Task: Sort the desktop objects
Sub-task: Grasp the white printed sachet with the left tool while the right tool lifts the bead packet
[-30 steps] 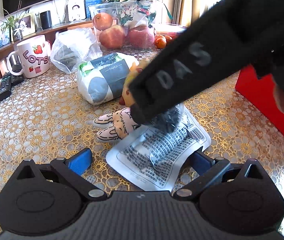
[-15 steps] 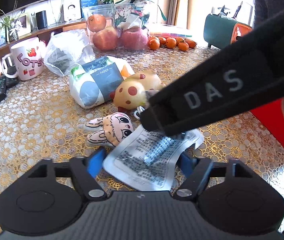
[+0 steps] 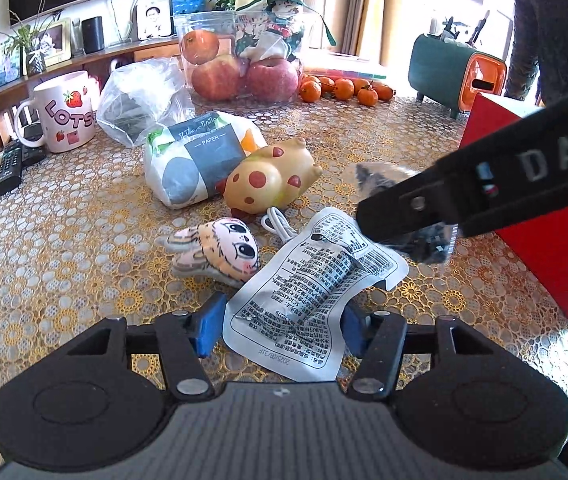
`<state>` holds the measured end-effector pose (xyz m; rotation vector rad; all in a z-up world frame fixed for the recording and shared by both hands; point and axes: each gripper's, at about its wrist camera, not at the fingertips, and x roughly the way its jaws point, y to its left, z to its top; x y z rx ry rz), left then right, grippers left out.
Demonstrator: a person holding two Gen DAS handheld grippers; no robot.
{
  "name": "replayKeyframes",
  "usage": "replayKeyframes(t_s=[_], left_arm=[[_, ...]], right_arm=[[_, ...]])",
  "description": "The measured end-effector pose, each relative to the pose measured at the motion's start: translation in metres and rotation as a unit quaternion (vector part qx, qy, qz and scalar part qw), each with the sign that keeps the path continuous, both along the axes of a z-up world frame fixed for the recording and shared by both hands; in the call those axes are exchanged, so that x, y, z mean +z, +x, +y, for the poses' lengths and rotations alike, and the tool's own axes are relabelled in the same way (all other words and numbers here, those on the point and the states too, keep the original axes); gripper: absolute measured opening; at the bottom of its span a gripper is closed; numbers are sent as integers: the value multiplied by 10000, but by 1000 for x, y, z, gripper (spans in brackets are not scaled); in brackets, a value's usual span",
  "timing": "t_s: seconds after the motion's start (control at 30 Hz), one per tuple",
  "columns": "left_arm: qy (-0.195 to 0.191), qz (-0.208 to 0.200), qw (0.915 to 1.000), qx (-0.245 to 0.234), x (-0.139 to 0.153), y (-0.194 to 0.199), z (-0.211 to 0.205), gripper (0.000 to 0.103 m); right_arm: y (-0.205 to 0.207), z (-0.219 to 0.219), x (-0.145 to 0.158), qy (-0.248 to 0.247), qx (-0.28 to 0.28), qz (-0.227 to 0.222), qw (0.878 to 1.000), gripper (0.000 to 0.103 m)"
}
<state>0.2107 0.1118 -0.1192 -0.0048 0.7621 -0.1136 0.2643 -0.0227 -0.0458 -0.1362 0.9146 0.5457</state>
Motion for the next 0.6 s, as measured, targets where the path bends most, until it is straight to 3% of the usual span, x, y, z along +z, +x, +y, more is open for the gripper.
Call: replayKeyframes(t_s=[0.6], left_arm=[[-207,29,9995,253,8,-36,2,53]], right_arm=[[-43,-48,21,61,-236,-83,9997,44]])
